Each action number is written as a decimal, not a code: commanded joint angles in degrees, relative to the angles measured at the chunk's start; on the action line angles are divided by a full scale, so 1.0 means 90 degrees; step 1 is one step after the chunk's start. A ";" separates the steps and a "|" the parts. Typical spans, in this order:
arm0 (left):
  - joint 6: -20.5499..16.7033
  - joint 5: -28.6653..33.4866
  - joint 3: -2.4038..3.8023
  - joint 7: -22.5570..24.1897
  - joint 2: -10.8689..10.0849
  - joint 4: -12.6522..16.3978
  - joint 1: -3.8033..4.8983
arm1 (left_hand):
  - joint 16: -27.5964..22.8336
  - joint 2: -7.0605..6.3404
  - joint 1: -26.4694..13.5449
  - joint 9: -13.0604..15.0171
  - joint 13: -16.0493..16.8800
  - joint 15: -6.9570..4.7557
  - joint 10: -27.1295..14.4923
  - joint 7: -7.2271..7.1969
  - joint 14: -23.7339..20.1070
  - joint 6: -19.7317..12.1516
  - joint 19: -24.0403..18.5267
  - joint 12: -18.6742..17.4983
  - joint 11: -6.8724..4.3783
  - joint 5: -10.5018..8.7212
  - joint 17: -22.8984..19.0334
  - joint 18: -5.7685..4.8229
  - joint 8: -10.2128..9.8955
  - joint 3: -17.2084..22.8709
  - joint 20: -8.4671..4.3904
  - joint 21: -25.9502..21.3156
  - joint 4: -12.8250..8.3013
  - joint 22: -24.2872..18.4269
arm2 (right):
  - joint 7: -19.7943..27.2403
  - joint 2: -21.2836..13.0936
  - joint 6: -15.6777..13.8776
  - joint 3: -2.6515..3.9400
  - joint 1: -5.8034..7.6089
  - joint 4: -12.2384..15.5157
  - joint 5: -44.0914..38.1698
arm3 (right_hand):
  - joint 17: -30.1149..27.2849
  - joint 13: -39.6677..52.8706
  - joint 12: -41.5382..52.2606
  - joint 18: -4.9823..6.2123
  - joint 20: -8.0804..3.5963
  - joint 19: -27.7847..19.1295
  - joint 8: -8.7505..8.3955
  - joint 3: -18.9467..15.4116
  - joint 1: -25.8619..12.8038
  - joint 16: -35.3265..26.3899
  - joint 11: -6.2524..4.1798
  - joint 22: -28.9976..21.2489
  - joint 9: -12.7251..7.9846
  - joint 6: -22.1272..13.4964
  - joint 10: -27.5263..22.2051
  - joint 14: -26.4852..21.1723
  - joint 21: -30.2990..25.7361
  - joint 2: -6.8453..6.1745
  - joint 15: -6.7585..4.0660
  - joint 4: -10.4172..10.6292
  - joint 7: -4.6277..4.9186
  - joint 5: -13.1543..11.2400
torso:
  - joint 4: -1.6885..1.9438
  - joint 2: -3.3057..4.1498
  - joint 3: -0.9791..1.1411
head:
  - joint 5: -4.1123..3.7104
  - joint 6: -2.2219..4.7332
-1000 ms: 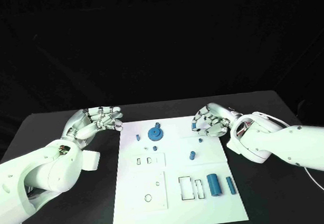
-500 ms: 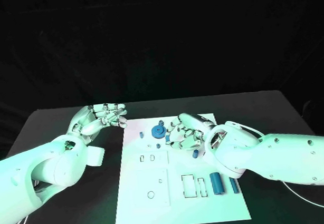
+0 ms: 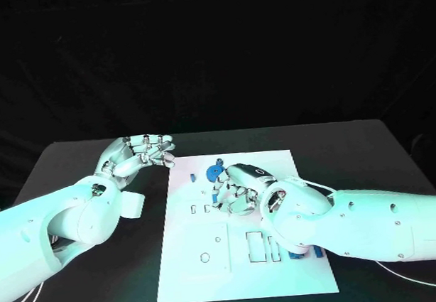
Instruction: Assemble the parts on the task board
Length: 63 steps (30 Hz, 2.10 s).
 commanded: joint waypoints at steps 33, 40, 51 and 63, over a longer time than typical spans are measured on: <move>0.0141 -0.0013 0.0004 0.0005 0.0006 0.0002 0.0006 | 0.0041 -0.0023 -0.0049 -0.0009 -0.0004 -0.0017 0.0035 -0.0020 -0.0062 0.0048 -0.0075 0.0006 -0.0001 -0.0022 0.0023 0.0007 -0.0002 0.0041 -0.0001 0.0072 0.0010 0.0030 | -0.0520 0.0391 0.0409 -0.0034 -0.0240 -0.0323 -0.0946 | 0.1676 0.1465 -0.0051 -0.0091 -0.0026 0.0666 0.0044 -0.0035 -0.0133 0.0034 -0.0019 0.1674 0.0119 -0.0015 0.0468 0.0664 0.0028 -0.0056 -0.0032 0.0036 -0.0085 -0.0008 | -0.0003 0.0000 0.0002 | 0.0026 -0.0085; 0.0144 -0.0013 0.0004 -0.0001 0.0006 0.0000 0.0006 | 0.0041 -0.0023 -0.0049 -0.0009 -0.0004 -0.0017 0.0035 -0.0020 -0.0062 0.0048 -0.0075 0.0006 -0.0001 -0.0022 0.0023 0.0007 -0.0002 0.0041 -0.0001 0.0072 0.0010 0.0030 | -0.0537 0.0414 0.0426 -0.0037 -0.0257 -0.0359 -0.0977 | 0.1676 0.1437 -0.0085 -0.0091 -0.0015 0.0666 0.0035 -0.0047 -0.0162 0.0034 -0.0005 0.1674 0.0112 -0.0061 0.0442 0.0664 0.0028 -0.0085 -0.0015 0.0042 -0.0066 -0.0037 | 0.0002 0.0000 0.0004 | 0.0028 -0.0084; 0.0144 -0.0013 0.0004 -0.0006 0.0001 -0.0004 0.0006 | 0.0041 -0.0023 -0.0049 -0.0009 -0.0004 -0.0017 0.0035 -0.0020 -0.0062 0.0048 -0.0075 0.0006 -0.0001 -0.0022 0.0023 0.0007 -0.0002 0.0041 -0.0001 0.0072 0.0010 0.0030 | -0.0541 0.0409 0.0384 -0.0041 -0.0266 -0.0360 -0.1030 | 0.1676 0.1295 -0.0261 -0.0091 0.0050 0.0666 -0.0047 -0.0112 -0.0220 0.0034 0.0073 0.1674 0.0061 -0.0274 0.0304 0.0664 0.0028 -0.0204 0.0066 0.0049 0.0027 -0.0111 | -0.0001 0.0002 0.0001 | 0.0041 -0.0081; 0.0144 -0.0013 0.0004 -0.0008 0.0001 -0.0011 0.0006 | 0.0047 -0.0027 -0.0058 -0.0010 -0.0005 -0.0015 0.0031 -0.0014 -0.0069 0.0043 -0.0089 0.0001 0.0003 -0.0021 0.0032 0.0006 -0.0005 0.0045 0.0001 0.0090 0.0013 0.0042 | -0.0543 0.0412 0.0368 -0.0043 -0.0267 -0.0356 -0.1055 | 0.1676 0.1221 -0.0357 -0.0091 0.0109 0.0666 -0.0106 -0.0222 -0.0278 0.0034 0.0127 0.1674 0.0018 -0.0395 0.0227 0.0664 0.0028 -0.0278 0.0130 0.0072 0.0089 -0.0216 | -0.0005 -0.0003 0.0001 | 0.0045 -0.0078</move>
